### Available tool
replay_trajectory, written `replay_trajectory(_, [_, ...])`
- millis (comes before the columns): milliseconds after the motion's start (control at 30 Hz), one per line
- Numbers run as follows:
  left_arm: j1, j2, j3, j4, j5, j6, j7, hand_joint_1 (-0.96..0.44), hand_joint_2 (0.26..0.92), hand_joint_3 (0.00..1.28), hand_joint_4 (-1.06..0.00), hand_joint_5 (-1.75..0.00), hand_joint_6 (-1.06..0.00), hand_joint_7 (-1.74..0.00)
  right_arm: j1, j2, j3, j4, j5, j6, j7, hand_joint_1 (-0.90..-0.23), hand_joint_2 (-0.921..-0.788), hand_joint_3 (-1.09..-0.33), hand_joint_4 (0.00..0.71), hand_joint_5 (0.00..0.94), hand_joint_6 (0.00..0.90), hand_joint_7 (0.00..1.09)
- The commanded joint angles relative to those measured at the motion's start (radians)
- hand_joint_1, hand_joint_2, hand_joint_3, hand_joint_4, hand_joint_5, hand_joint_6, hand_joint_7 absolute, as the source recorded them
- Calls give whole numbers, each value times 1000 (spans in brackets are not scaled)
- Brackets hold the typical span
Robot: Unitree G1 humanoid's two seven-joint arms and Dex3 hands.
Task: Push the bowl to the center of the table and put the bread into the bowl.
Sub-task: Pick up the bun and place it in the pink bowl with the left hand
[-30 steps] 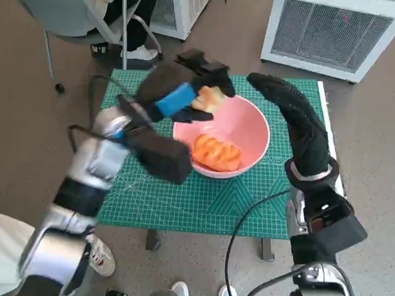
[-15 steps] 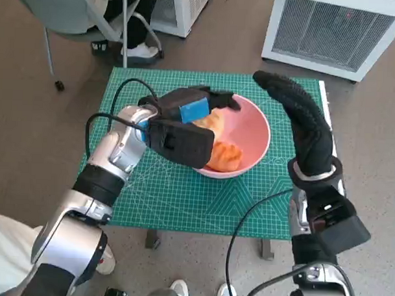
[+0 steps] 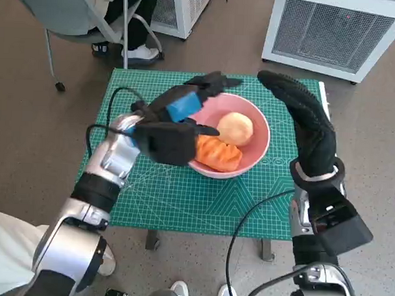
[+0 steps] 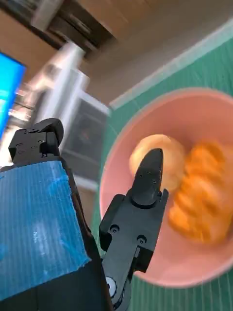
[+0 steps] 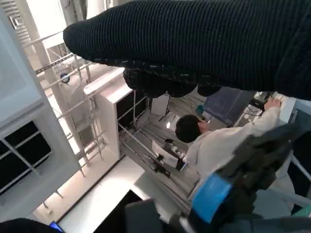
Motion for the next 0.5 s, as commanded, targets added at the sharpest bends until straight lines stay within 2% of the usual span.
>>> replay_trajectory(33, [43, -21, 85, -25, -101, -66, 42, -451, 921, 191, -93, -22, -135, -346, 23, 5, -5, 9, 10, 8, -6, -625, -921, -854, 89, 499, -1, 754])
replay_trajectory(100, [66, -29, 114, -53, -134, -90, 63, -432, 921, 211, -172, -32, -210, -321, 24, 5, -5, 4, 8, 9, -8, -625, -921, -853, 90, 493, -1, 754])
replay_trajectory(233, [143, -62, 173, -181, -205, -124, 110, -379, 921, 259, -288, -63, -288, -325, 21, 7, -8, -3, 12, 14, -10, -626, -921, -850, 102, 458, -1, 752])
replay_trajectory(367, [219, -106, 205, -299, -261, -147, 147, -359, 921, 305, -335, -70, -291, -329, 12, 11, -11, -15, 14, 27, -18, -619, -921, -846, 140, 387, -1, 749])
replay_trajectory(500, [284, -144, 216, -394, -288, -167, 178, -341, 921, 333, -342, -60, -265, -334, 6, 17, -12, -33, 5, 41, -35, -610, -921, -843, 159, 353, -1, 746])
